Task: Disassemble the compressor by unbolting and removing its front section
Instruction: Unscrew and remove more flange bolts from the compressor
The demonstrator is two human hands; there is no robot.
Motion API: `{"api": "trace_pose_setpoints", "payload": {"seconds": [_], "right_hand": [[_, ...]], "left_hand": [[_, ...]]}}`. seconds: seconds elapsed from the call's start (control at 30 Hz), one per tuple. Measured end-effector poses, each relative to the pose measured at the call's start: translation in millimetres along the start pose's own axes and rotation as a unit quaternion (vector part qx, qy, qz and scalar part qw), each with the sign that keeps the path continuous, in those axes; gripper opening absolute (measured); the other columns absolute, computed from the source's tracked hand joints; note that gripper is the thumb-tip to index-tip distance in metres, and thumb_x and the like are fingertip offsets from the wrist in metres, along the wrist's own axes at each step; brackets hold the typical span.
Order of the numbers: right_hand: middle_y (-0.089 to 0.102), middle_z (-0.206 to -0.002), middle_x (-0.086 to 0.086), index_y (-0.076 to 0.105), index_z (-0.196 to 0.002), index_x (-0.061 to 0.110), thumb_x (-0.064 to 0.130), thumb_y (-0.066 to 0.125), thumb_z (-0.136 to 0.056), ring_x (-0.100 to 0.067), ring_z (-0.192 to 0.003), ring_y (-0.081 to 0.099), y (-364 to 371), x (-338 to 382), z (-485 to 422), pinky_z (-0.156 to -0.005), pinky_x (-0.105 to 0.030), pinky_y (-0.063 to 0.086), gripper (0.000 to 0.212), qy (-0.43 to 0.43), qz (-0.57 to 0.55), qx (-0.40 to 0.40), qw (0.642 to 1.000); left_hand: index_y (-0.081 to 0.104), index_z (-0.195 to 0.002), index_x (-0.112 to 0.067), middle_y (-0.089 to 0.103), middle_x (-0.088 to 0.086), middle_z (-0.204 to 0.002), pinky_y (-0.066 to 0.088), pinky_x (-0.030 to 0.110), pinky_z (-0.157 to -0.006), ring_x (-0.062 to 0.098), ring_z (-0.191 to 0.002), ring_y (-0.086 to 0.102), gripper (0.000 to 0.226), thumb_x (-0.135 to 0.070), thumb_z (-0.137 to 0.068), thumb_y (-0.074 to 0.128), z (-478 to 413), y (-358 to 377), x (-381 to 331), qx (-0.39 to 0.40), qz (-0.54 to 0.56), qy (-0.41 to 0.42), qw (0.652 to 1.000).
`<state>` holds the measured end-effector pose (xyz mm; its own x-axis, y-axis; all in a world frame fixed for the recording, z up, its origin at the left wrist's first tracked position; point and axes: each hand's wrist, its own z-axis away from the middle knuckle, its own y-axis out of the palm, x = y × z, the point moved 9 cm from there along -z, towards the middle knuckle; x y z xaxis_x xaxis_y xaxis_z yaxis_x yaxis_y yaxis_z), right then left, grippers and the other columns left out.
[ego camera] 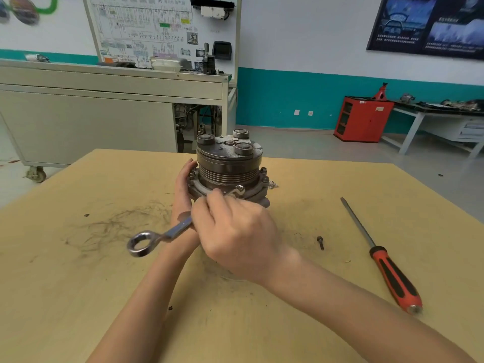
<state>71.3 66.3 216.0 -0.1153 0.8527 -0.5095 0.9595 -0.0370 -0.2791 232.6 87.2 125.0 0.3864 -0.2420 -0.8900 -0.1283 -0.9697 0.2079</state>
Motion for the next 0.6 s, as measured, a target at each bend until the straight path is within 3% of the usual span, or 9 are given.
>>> {"api": "trace_pose_setpoints", "payload": {"seconds": [0.1, 0.17, 0.2, 0.27, 0.37, 0.43, 0.5, 0.6], "right_hand": [[0.059, -0.065, -0.005, 0.066, -0.075, 0.009, 0.01, 0.066, -0.08, -0.017, -0.051, 0.053, 5.4, -8.4, 7.3, -0.046, -0.027, 0.04, 0.006, 0.016, -0.058, -0.004, 0.998], [0.065, -0.074, -0.007, 0.066, -0.078, 0.007, 0.013, 0.061, -0.087, -0.019, -0.061, 0.061, 7.1, -36.7, 20.6, -0.052, -0.029, 0.049, 0.012, 0.083, -0.23, -0.026, 0.969], [0.067, -0.079, -0.007, 0.065, -0.08, 0.008, 0.015, 0.054, -0.092, -0.019, -0.066, 0.064, 10.6, -60.3, 30.7, -0.058, -0.03, 0.053, 0.018, 0.16, -0.359, -0.046, 0.918], [0.07, -0.082, -0.003, 0.061, -0.08, 0.012, 0.019, 0.043, -0.094, -0.019, -0.072, 0.07, 33.6, -104.4, 59.6, -0.064, -0.031, 0.057, 0.025, 0.346, -0.568, -0.071, 0.744], [0.072, -0.081, -0.012, 0.058, -0.077, 0.005, 0.014, 0.033, -0.098, -0.026, -0.07, 0.071, 84.6, -130.1, 95.8, -0.061, -0.027, 0.056, 0.034, 0.528, -0.696, -0.047, 0.484], [0.072, -0.079, -0.016, 0.056, -0.077, 0.004, 0.014, 0.03, -0.101, -0.025, -0.068, 0.07, 108.2, -129.4, 105.5, -0.058, -0.025, 0.055, 0.037, 0.586, -0.726, -0.028, 0.359], [0.072, -0.077, -0.015, 0.056, -0.077, 0.005, 0.018, 0.032, -0.102, -0.021, -0.066, 0.07, 117.8, -131.1, 106.8, -0.056, -0.023, 0.055, 0.037, 0.599, -0.733, -0.033, 0.32], [0.07, -0.073, -0.01, 0.055, -0.076, 0.009, 0.025, 0.033, -0.102, -0.017, -0.059, 0.066, 109.9, -148.7, 96.9, -0.052, -0.021, 0.051, 0.037, 0.584, -0.726, -0.076, 0.353]], "left_hand": [[0.041, -0.132, -0.017, 0.043, 0.021, -0.144, 0.028, 0.047, -0.116, 0.032, -0.136, 0.04, 0.078, -0.048, -0.062, 0.057, 1.4, -2.3, -4.4, 0.0, -0.014, 0.009, 1.0], [0.037, -0.137, -0.02, 0.04, 0.012, -0.149, 0.028, 0.042, -0.117, 0.026, -0.138, 0.038, 0.089, -0.051, -0.058, 0.064, 3.9, -1.5, -7.6, 0.032, -0.088, 0.029, 0.995], [0.034, -0.142, -0.021, 0.039, 0.005, -0.15, 0.029, 0.04, -0.116, 0.02, -0.138, 0.038, 0.094, -0.051, -0.06, 0.067, 5.9, -0.9, -8.3, 0.055, -0.13, 0.048, 0.989], [0.03, -0.147, -0.024, 0.037, -0.004, -0.15, 0.031, 0.039, -0.115, 0.012, -0.137, 0.037, 0.096, -0.052, -0.064, 0.069, 8.1, -4.2, -7.0, 0.067, -0.162, 0.057, 0.983], [0.03, -0.147, -0.026, 0.039, -0.007, -0.149, 0.031, 0.032, -0.113, 0.008, -0.136, 0.038, 0.092, -0.044, -0.068, 0.073, 8.6, -3.8, -10.2, 0.059, -0.164, 0.063, 0.983], [0.03, -0.147, -0.025, 0.039, -0.006, -0.148, 0.031, 0.026, -0.111, 0.008, -0.135, 0.038, 0.089, -0.04, -0.069, 0.072, 8.7, -2.4, -11.4, 0.059, -0.164, 0.064, 0.983], [0.03, -0.147, -0.026, 0.039, -0.006, -0.148, 0.031, 0.023, -0.111, 0.008, -0.135, 0.038, 0.092, -0.045, -0.067, 0.073, 9.3, -3.2, -11.2, 0.06, -0.159, 0.062, 0.984], [0.029, -0.147, -0.029, 0.037, -0.01, -0.15, 0.032, 0.028, -0.114, 0.005, -0.136, 0.037, 0.096, -0.055, -0.064, 0.069, 9.8, -3.6, -11.5, 0.063, -0.157, 0.061, 0.984]]}}
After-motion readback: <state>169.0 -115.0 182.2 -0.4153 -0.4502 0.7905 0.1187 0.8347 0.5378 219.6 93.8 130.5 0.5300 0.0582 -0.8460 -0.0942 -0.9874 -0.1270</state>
